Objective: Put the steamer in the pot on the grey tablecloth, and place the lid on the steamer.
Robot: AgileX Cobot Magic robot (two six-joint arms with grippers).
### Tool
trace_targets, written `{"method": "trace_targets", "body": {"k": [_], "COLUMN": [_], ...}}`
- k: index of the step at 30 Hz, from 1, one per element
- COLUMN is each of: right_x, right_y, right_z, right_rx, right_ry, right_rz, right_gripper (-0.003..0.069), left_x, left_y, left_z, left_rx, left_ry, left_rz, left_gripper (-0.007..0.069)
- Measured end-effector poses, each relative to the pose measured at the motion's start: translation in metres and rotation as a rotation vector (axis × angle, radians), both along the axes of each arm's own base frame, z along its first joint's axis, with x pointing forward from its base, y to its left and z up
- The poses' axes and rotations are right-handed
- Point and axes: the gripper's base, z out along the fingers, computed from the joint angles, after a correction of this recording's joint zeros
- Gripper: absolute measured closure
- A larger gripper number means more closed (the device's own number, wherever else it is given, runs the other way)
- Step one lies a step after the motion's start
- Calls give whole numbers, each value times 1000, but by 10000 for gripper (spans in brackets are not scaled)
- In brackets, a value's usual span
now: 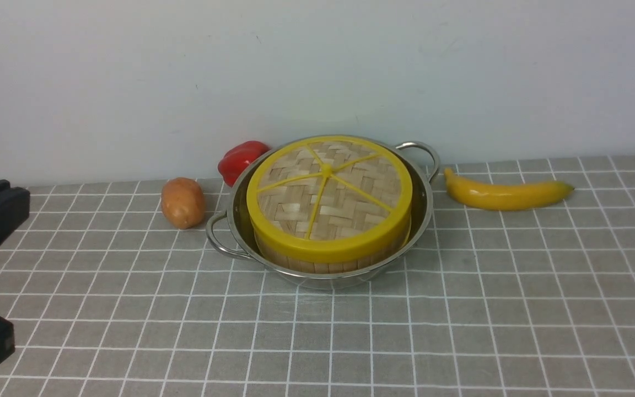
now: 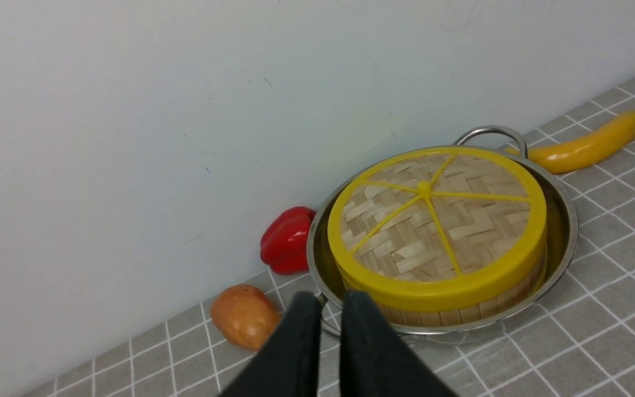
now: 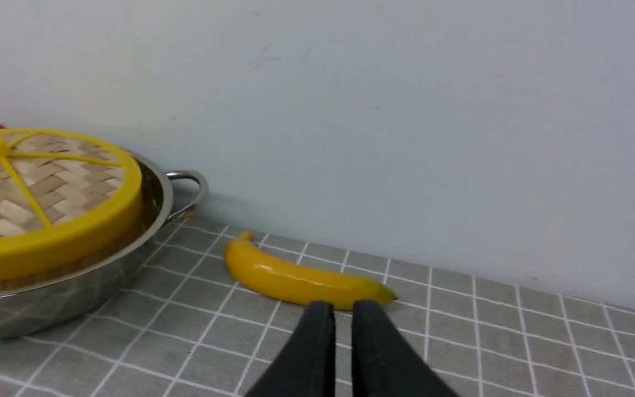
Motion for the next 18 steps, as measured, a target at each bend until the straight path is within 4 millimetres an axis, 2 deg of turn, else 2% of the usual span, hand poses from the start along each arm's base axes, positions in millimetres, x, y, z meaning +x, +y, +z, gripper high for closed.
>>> {"method": "trace_targets", "body": {"k": [2,3,4,9,18], "right_x": [-7,-18,-22,-41,-48], "right_y": [-1,-3,-3,-5,-6], "right_z": [-8,-21,-24,-23,-33], "right_rx": [2,9,12,49,112], "right_ry": [-27,-72,-91,-195,-112], "right_rz": [-8,-16,-19,-25,-36], "right_gripper": [578,573,571,551,517], "left_x": [0,0,0,0,0], "left_y": [0,0,0,0,0], "left_z": [0,0,0,0,0], "left_rx": [0,1,1,2,2], "left_ry": [0,0,0,-1,-1], "left_rz": [0,0,0,0,0], "left_gripper": [571,567,564,560,546]}}
